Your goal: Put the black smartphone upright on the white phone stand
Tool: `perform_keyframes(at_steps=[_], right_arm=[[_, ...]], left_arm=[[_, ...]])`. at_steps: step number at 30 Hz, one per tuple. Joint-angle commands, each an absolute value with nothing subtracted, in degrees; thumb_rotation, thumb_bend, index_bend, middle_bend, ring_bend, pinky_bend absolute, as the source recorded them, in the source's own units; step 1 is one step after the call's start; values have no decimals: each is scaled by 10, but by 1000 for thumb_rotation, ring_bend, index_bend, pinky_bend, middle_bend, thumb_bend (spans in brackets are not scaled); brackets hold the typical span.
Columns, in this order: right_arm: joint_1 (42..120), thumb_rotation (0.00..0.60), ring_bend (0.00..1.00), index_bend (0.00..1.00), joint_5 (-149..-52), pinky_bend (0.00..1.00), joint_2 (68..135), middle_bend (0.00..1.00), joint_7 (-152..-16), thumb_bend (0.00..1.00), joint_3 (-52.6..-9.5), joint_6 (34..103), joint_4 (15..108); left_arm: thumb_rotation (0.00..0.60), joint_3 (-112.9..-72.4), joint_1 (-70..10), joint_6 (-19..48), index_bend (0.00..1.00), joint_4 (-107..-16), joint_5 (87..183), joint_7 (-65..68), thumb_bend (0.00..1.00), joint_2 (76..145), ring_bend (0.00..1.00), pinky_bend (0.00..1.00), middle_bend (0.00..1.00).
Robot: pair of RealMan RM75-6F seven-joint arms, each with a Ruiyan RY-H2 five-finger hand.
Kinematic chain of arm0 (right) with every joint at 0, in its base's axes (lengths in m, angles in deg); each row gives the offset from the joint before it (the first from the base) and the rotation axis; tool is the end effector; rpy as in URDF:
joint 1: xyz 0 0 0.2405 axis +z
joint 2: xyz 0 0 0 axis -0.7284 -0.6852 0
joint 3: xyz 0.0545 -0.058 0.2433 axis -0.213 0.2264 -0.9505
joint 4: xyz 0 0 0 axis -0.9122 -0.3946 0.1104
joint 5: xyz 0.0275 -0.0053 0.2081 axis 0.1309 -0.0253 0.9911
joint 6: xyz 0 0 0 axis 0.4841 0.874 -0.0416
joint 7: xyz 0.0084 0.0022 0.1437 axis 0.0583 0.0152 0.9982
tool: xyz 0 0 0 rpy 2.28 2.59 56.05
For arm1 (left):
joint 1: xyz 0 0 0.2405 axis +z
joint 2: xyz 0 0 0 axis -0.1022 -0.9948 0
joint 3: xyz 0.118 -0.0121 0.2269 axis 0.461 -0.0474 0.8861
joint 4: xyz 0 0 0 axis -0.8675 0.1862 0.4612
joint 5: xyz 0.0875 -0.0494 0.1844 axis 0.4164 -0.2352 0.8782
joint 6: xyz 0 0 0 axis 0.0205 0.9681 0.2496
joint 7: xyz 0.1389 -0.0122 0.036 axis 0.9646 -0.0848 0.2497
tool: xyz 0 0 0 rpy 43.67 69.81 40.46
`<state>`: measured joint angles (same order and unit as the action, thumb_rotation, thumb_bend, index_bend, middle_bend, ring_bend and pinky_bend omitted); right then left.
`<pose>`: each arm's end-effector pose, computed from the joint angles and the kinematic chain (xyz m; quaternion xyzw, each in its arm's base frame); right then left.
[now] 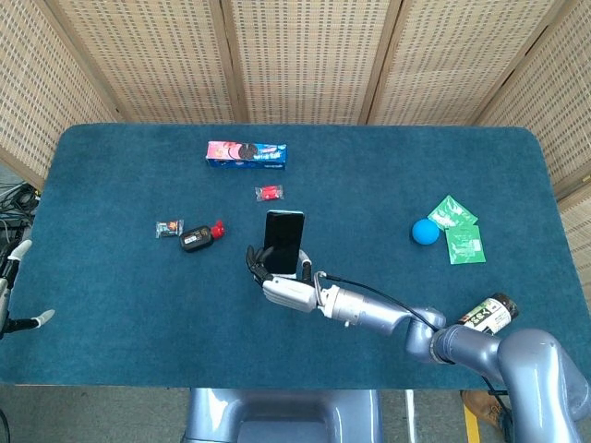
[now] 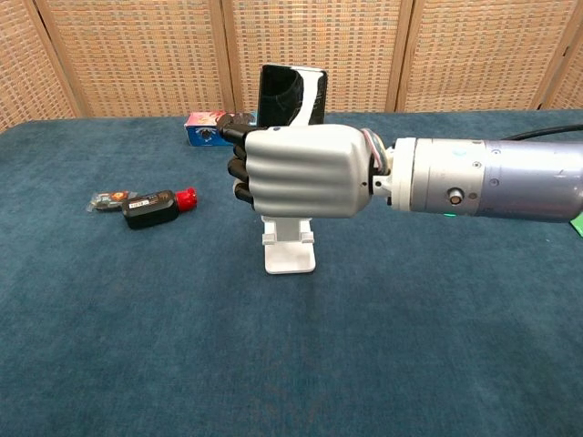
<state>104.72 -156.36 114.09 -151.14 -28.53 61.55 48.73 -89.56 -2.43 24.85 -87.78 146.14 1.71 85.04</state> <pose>-0.0457 -0.3419 -0.0584 0.7092 0.5243 0.2483 0.4006 -0.3213 0.2027 0.1796 -0.5598 -0.4594 -0.3285 0.6064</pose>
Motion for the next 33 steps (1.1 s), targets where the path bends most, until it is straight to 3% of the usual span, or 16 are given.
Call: perform_keyframes(at_steps=[1,9,20,22,27,30,33], right_arm=[[1046,600,482,570,-1567,263,1163,535,-1520,314,-278,630,456],[1057,600,442,583,-1568,217,1217,531,-1497,317,-249,639,355],[1071,600,427,583,-1559,188,1244,529,-1469,322,-237,658,303],[1073,600,391,534,-1558,153,1246,477,-1466,317,-232,659,296],[1061,600,107,135,-1545,8,1248,115,-1470,270,-229,676,299],[1040,600,36,56,-1545,0,1245,19,-1493,226,-220,697,321],[1029,600,17,34,-1541,0,1241,2,-1511,205,-219,705,338]], left_arm=[[600,-896,-26,246,0,-878,1458,21,0,852,0,0,0],[600,-899,-32,233,0,-872,1436,32,0,858,0,0,0],[600,-900,-36,225,0,-868,1426,38,0,862,0,0,0],[600,-900,-37,225,0,-868,1426,39,0,862,0,0,0],[600,-900,-36,227,0,-869,1427,38,0,862,0,0,0],[600,-899,-36,228,0,-870,1429,38,0,861,0,0,0],[600,-899,-36,229,0,-871,1431,38,0,861,0,0,0]])
